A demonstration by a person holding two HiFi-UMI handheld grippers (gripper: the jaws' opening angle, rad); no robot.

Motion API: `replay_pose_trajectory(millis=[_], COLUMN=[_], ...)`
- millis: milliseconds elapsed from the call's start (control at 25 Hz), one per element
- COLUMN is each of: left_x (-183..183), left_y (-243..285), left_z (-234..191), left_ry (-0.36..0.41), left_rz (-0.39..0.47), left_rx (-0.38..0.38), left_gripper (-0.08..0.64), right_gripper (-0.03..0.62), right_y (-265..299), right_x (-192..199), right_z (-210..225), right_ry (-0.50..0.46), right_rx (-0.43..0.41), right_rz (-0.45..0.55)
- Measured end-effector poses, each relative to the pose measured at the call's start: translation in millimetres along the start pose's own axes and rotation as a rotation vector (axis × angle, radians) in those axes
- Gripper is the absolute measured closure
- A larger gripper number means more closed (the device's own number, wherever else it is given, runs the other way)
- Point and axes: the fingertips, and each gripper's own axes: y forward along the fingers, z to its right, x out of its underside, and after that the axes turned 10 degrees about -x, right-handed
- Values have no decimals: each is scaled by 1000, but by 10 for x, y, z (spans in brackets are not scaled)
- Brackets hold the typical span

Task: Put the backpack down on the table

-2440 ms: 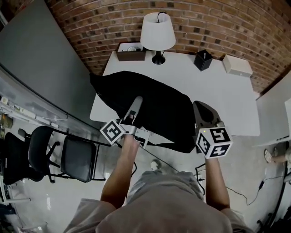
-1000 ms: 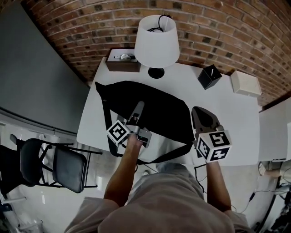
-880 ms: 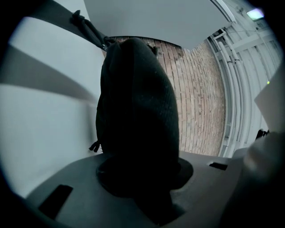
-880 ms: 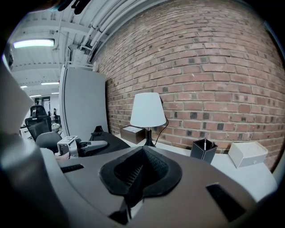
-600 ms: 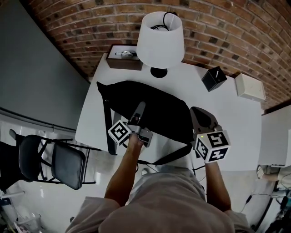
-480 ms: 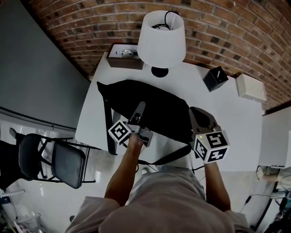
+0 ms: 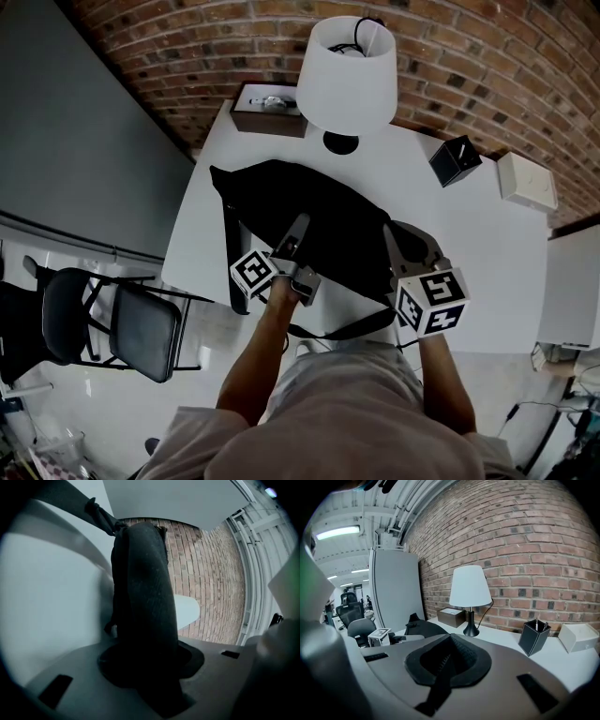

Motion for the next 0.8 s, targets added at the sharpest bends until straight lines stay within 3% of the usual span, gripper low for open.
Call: replay_pose_trajectory(millis=[400, 640, 800], left_x=[-26, 6, 34], left_y=[-147, -183, -254], left_z=[-319, -326, -434], left_ry=[32, 8, 3], left_rz=[-28, -38, -57], left_rx=[-94, -78, -128], left_gripper=[363, 336, 302], right_gripper=[590, 591, 591], right_y=[35, 63, 35], right_x=[106, 151, 176], right_z=[-261, -438, -525], right_ry=[5, 1, -1], right_rx=[-9, -22, -21], right_rz=[-11, -17, -15])
